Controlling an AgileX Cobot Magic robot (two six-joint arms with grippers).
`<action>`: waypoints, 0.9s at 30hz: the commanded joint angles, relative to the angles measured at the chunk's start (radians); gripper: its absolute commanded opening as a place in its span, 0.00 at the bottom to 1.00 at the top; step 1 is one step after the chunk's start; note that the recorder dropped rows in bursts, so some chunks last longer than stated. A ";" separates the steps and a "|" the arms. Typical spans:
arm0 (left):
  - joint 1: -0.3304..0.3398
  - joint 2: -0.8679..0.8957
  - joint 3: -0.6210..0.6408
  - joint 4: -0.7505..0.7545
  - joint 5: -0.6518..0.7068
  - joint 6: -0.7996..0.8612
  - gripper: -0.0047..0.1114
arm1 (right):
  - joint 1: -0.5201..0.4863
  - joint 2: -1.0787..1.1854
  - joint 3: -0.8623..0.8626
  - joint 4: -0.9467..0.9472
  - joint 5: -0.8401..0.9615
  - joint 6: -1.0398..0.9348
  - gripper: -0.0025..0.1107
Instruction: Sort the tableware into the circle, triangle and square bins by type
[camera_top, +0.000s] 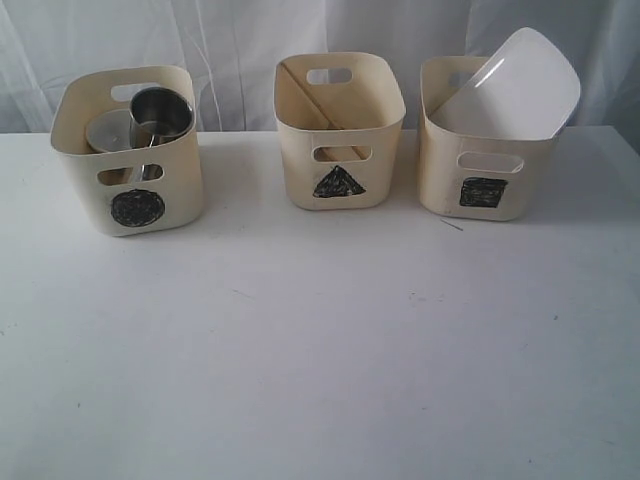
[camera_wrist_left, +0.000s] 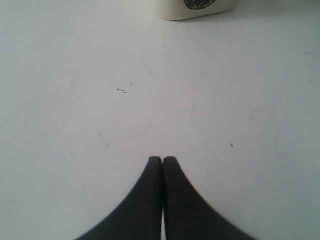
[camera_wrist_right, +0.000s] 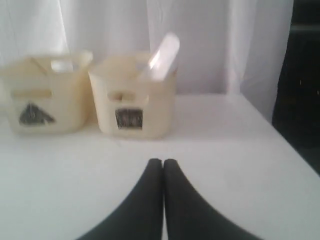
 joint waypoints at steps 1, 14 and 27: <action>0.002 -0.004 0.006 0.002 0.004 -0.006 0.04 | -0.004 -0.008 0.008 -0.149 0.162 -0.012 0.02; 0.002 -0.004 0.006 0.002 0.004 -0.006 0.04 | -0.004 -0.008 0.008 -0.167 0.162 0.009 0.02; 0.002 -0.004 0.006 0.002 0.004 -0.006 0.04 | -0.004 -0.008 0.008 -0.167 0.162 0.009 0.02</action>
